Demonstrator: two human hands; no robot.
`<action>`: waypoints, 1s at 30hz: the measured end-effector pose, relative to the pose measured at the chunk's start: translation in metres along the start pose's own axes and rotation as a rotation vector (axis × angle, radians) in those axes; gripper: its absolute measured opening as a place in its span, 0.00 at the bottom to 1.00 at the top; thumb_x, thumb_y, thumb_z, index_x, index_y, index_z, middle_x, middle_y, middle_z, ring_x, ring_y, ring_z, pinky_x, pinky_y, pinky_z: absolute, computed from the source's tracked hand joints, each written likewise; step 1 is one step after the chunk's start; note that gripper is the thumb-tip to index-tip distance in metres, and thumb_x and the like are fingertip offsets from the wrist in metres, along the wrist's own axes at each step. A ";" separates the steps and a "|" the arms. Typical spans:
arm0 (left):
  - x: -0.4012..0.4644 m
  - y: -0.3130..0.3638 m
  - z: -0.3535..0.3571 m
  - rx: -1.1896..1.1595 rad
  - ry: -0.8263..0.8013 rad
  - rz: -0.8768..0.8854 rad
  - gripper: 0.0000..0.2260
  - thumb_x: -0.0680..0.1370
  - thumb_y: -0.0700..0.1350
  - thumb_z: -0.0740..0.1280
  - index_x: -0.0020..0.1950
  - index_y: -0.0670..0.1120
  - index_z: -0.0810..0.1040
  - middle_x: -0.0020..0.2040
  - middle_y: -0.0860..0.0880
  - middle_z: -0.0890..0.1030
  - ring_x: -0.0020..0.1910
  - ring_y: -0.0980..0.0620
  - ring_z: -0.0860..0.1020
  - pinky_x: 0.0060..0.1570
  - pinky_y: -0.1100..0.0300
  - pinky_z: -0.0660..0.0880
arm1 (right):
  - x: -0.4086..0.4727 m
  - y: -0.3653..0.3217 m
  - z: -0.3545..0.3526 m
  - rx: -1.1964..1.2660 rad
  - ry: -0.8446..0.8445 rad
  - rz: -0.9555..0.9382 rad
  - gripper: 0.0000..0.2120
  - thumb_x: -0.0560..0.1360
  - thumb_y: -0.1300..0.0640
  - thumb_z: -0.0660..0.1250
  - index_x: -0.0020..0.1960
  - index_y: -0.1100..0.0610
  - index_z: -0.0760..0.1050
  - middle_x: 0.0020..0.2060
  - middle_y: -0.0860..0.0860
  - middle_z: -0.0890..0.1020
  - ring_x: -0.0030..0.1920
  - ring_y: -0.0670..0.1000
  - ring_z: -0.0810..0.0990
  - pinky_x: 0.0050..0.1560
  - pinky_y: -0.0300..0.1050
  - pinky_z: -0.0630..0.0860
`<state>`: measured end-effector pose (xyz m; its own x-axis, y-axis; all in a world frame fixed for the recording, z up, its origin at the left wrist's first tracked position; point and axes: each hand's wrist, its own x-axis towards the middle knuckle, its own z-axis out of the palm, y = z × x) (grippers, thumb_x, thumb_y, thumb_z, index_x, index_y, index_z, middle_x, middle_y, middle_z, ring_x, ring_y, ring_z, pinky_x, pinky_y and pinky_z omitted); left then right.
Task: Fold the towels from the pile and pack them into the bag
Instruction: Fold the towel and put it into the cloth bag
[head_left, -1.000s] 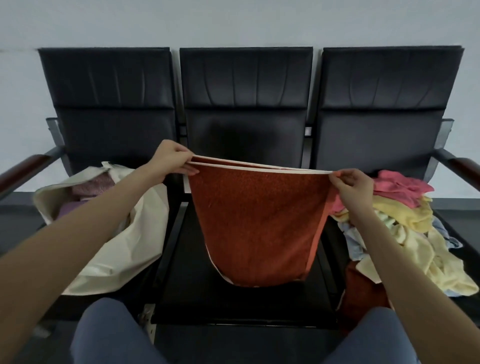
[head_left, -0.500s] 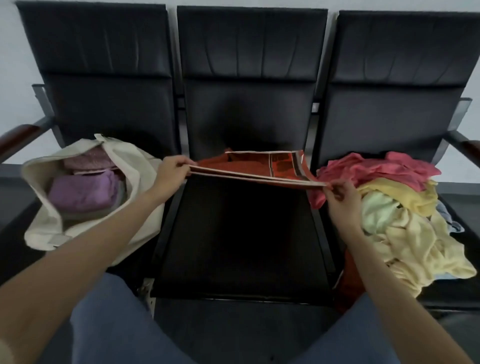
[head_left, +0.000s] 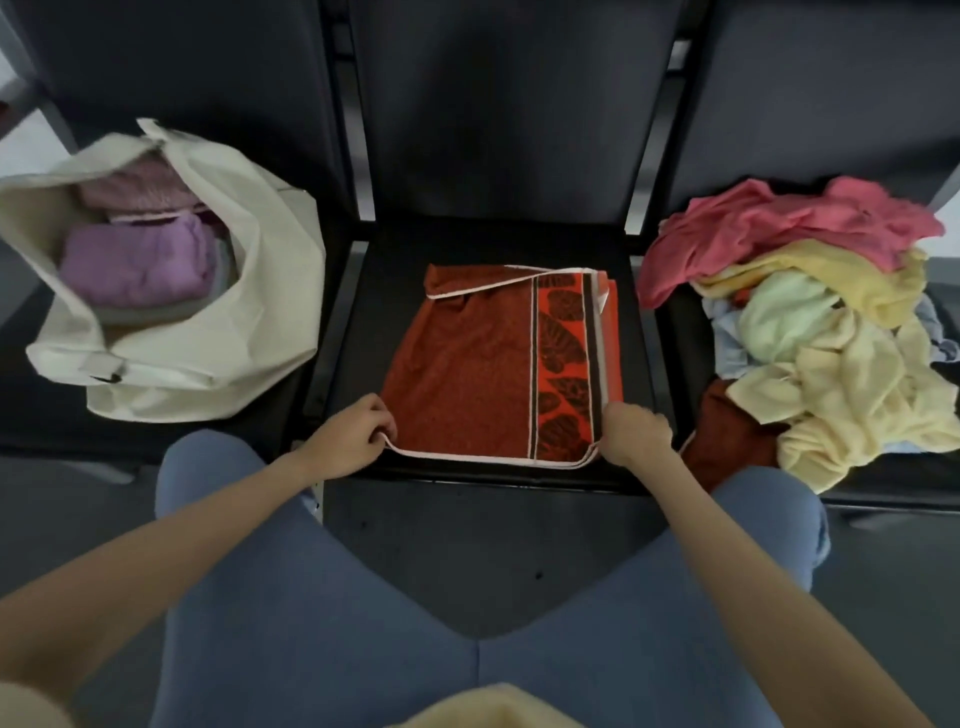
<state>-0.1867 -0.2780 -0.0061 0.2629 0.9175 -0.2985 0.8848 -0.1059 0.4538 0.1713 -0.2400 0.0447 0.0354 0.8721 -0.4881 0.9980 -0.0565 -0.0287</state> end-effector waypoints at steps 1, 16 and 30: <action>-0.002 0.002 -0.001 0.038 -0.059 0.008 0.08 0.73 0.41 0.66 0.43 0.56 0.77 0.52 0.55 0.71 0.44 0.54 0.77 0.48 0.52 0.75 | 0.000 -0.004 -0.004 -0.108 -0.040 0.002 0.17 0.76 0.59 0.63 0.64 0.59 0.71 0.62 0.58 0.76 0.64 0.60 0.72 0.62 0.50 0.68; 0.138 0.005 -0.050 -0.094 0.421 -0.102 0.11 0.75 0.44 0.70 0.56 0.43 0.79 0.51 0.44 0.79 0.45 0.48 0.79 0.46 0.53 0.75 | 0.057 -0.077 0.018 0.106 0.223 -0.388 0.20 0.77 0.57 0.63 0.68 0.60 0.67 0.66 0.60 0.69 0.66 0.61 0.66 0.67 0.54 0.64; 0.196 -0.008 -0.056 0.149 0.494 0.369 0.07 0.81 0.41 0.62 0.54 0.40 0.78 0.52 0.44 0.79 0.50 0.46 0.74 0.50 0.54 0.71 | 0.154 -0.076 0.006 0.285 0.525 -0.241 0.16 0.79 0.55 0.60 0.64 0.60 0.70 0.67 0.62 0.69 0.68 0.61 0.66 0.70 0.57 0.62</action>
<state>-0.1640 -0.0761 -0.0210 0.3836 0.8756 0.2937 0.8235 -0.4682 0.3203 0.1010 -0.1039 -0.0337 -0.0949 0.9942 0.0503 0.9306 0.1066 -0.3502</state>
